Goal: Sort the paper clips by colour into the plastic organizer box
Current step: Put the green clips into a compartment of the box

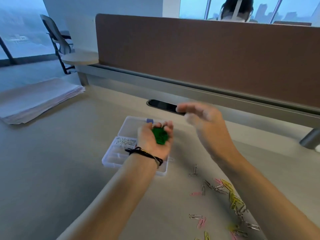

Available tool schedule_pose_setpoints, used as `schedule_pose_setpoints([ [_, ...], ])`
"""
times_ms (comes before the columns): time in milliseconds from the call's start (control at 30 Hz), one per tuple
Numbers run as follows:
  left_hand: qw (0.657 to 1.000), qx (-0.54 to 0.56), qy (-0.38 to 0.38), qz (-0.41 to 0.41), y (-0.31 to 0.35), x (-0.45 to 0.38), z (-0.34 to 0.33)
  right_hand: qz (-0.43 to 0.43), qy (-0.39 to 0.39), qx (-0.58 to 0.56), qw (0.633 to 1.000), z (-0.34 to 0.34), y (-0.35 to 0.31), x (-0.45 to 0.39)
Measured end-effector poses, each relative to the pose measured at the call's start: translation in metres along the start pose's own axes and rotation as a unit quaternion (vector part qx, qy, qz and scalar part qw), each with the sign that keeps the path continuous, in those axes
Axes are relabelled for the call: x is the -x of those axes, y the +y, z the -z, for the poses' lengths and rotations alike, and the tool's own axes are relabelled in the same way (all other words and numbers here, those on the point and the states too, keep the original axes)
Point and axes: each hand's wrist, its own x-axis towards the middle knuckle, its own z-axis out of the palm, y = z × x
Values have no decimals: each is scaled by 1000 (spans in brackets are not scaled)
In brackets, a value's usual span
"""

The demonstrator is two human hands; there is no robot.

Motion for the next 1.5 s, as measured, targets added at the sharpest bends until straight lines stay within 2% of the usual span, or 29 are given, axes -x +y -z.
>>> schedule_pose_setpoints([
  [100,994,-97,2,-43,16,2,4,-96,-135,193,967,-4,25,13],
  [167,983,-161,-12,-93,19,-2,12,-112,-204,232,944,-13,33,23],
  [267,947,-275,-30,-165,16,-4,18,-101,-247,258,929,-24,37,29],
  [367,903,-368,-41,-216,7,-1,19,-67,-248,305,917,-30,41,33],
  [467,885,-386,-50,-253,1,-1,19,-46,-237,312,919,-31,42,35],
  [700,877,-389,-42,-281,2,-7,27,-67,-221,298,926,-22,32,34],
  [933,866,-406,-48,-288,0,-7,28,-13,-236,377,896,-21,32,29],
  [1167,831,-469,-73,-289,-1,-9,29,-54,-246,305,918,-16,42,28],
  [1400,843,-439,-124,-284,0,-10,29,-52,-289,314,903,-18,44,30],
  [1500,850,-433,-119,-274,1,-12,30,-52,-292,336,894,-19,45,31],
])
